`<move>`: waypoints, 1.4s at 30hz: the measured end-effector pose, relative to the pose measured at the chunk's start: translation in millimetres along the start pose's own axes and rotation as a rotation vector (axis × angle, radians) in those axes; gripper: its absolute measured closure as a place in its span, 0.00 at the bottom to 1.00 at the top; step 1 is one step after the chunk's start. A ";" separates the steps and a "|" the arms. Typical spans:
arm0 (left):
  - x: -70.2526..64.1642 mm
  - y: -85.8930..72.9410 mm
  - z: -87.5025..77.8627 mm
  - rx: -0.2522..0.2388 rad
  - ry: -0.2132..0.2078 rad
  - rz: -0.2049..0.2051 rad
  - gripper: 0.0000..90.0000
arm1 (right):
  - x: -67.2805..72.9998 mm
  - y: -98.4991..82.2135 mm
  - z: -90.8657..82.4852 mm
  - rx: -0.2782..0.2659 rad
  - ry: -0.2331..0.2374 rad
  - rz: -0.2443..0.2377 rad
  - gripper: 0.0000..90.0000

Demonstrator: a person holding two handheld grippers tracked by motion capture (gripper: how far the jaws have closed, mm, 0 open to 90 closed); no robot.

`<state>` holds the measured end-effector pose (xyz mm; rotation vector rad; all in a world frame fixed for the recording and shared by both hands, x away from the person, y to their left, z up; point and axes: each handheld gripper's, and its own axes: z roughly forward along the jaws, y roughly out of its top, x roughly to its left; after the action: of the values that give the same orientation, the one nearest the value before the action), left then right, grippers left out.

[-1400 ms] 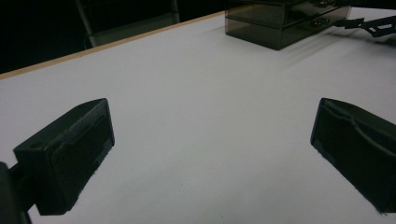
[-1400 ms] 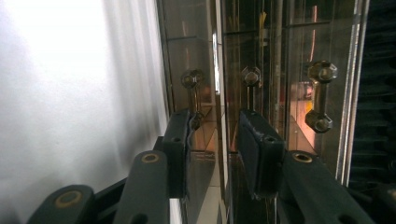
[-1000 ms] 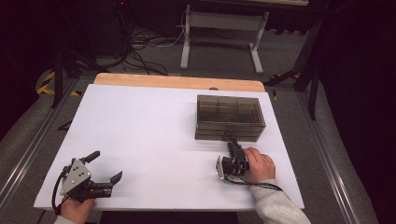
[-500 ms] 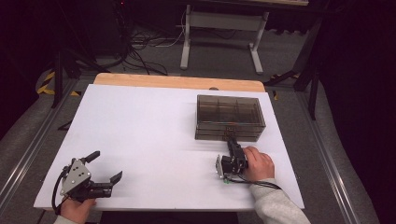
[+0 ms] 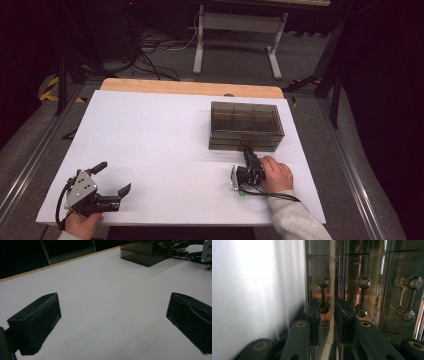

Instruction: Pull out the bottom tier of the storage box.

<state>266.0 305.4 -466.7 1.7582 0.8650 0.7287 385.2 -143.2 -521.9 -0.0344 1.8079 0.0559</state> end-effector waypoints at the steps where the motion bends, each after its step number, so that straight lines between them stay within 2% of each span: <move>1: 0.0 0.0 0.0 0.000 0.000 0.000 0.01 | 0.3 -0.1 0.4 -0.003 -0.001 0.005 0.84; 5: 0.0 0.0 0.0 0.000 0.000 0.000 0.01 | 0.6 0.1 0.3 0.001 0.006 0.008 0.85; 6: 0.0 0.0 0.0 0.000 0.000 0.000 0.01 | -0.7 0.2 1.1 -0.010 0.003 -0.010 0.85; 9: -0.1 0.0 0.0 0.000 -0.001 0.000 0.01 | -1.3 0.2 1.6 -0.016 0.003 -0.019 0.86; 19: -0.1 0.1 0.0 0.001 -0.002 0.002 0.01 | -1.2 -0.3 2.7 -0.025 0.008 -0.019 0.88; 35: 0.0 0.1 0.0 0.001 -0.004 0.001 0.01 | -0.6 0.9 1.7 -0.007 0.007 -0.025 0.90; 36: 0.0 0.1 -0.1 0.001 -0.004 0.001 0.01 | 0.9 1.6 1.9 -0.008 -0.011 -0.053 0.90; 38: 0.0 0.1 0.0 0.002 -0.005 0.001 0.01 | 4.0 1.7 0.9 0.008 -0.010 -0.029 0.90; 42: 0.0 0.1 -0.1 0.002 -0.005 0.001 0.01 | 1.5 2.2 1.1 0.003 -0.003 -0.044 0.90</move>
<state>266.0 305.4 -466.6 1.7616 0.8613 0.7242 385.8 -140.9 -523.6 -0.0718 1.8035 0.0223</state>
